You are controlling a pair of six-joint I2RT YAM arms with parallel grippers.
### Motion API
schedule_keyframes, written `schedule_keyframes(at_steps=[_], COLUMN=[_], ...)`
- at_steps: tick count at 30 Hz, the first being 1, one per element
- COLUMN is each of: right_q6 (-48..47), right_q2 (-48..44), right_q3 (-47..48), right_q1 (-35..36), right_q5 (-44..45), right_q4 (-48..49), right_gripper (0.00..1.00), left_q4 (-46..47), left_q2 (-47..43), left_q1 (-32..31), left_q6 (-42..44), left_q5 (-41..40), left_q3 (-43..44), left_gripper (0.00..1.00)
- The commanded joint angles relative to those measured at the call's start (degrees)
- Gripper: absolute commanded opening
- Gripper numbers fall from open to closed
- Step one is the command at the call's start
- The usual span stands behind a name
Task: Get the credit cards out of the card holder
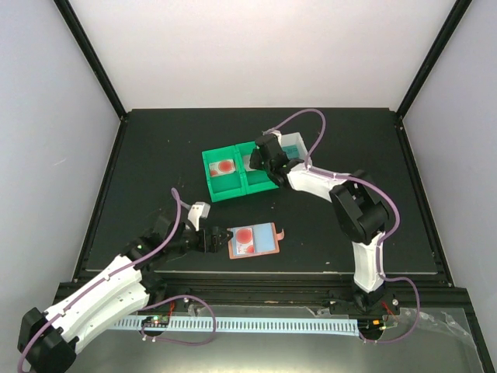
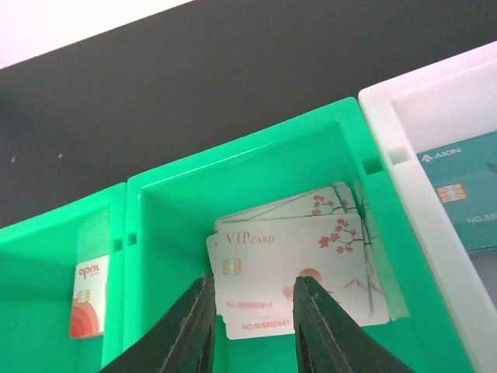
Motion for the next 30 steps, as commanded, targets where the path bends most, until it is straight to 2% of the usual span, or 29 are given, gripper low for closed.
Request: schedule_keyframes(at_steps=[1,6,11,17,23,30], right_q6=[-3.75,-6.06,-6.86,-5.28,-2.97,-0.66], right_q2=[-2.43,-7.30,-13.12,-20.58,-26.86,-28.55], right_q3=[1.93,0.54,-3.22,-11.13,-20.15,-26.62], right_q1=[-0.29,-0.23,-0.23,-0.15,0.85,4.18], right_q5=[2.53,0.63,-5.18,-13.22,-18.61,-24.03], right_q4=[-5.25,-7.64,-10.32,-11.40,-10.41,-7.13], right_gripper=[0.28,0.29,0.29,0.29,0.28,0.25], left_q4=[2.19,2.71,4.89,11.18,16.33,18.73], left_q2=[0.20,0.98,3.06,6.98,12.04,17.36], left_q1=[0.28,0.30,0.32,0.42,0.80,1.28], left_q6=[-0.80,-1.16,-1.80,-4.08,-4.81,-4.16], left_q5=[0.73,0.90,2.05,5.12,6.97,6.31], left_q3=[-0.48,-0.60,-0.88,-2.67,-3.63,-3.34], left_gripper=[0.96,0.91,0.85,0.84,0.73,0.46])
